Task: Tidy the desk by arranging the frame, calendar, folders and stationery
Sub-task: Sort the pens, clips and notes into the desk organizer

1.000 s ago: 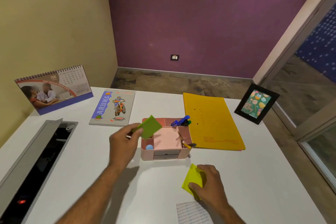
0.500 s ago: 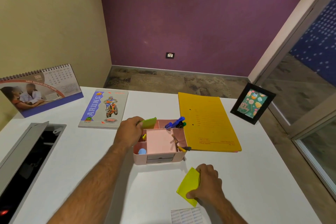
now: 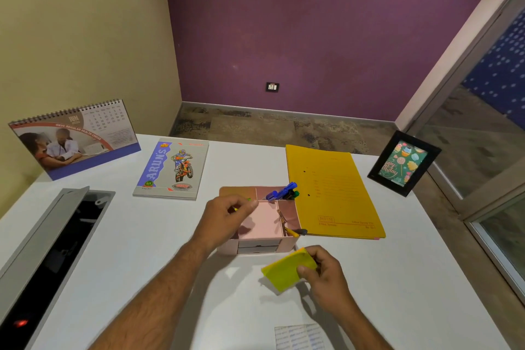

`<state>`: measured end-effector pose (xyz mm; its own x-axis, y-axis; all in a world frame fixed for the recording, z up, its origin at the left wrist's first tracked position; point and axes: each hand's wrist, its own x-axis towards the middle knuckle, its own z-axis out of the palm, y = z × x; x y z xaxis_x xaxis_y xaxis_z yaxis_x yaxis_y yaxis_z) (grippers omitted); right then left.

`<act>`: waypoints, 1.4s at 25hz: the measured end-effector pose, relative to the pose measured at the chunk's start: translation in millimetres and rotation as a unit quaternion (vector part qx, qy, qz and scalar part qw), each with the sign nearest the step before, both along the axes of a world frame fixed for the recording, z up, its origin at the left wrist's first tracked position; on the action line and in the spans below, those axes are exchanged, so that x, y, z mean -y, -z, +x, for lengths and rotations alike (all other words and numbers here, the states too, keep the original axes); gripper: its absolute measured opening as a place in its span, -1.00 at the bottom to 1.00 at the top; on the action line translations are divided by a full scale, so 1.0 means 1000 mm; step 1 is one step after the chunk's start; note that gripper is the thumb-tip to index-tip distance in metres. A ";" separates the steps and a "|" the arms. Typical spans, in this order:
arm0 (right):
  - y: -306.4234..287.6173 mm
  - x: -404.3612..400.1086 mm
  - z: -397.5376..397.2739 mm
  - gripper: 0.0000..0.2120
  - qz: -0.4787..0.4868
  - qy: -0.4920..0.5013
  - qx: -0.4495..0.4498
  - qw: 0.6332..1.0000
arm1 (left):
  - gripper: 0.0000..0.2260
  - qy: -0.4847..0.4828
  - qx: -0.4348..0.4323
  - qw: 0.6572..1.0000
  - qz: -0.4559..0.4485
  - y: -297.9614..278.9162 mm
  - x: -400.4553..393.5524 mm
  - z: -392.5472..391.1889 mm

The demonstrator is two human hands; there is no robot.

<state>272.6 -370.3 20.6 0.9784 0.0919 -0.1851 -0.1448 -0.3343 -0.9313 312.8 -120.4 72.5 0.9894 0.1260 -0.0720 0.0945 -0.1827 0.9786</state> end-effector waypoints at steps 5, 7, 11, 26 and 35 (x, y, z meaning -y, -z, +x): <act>-0.020 -0.040 0.006 -0.79 0.182 0.090 0.001 0.979 | -0.88 0.147 0.014 0.989 -0.021 0.002 0.003 -0.016; -0.025 -0.054 0.007 -0.74 0.227 0.092 -0.013 0.969 | -0.89 0.135 0.026 0.991 -0.008 0.002 0.001 -0.017; -0.020 -0.060 0.005 -0.62 0.179 0.035 -0.050 0.982 | -0.94 0.073 0.070 0.994 0.043 0.002 -0.015 -0.014; 0.005 -0.019 -0.020 -0.48 -0.458 -0.420 -0.049 0.782 | -0.80 -0.104 0.170 0.909 0.367 -0.014 -0.049 0.054; 0.017 -0.010 -0.025 -0.69 -0.409 -0.365 -0.066 0.834 | -0.76 -0.025 0.090 0.915 0.393 -0.005 -0.030 0.064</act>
<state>247.6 -360.5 3.8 0.6835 0.4442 -0.5792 0.2915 -0.8936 -0.3414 377.0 -90.3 77.7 0.9678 0.1154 0.2237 -0.0270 -0.8360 0.5480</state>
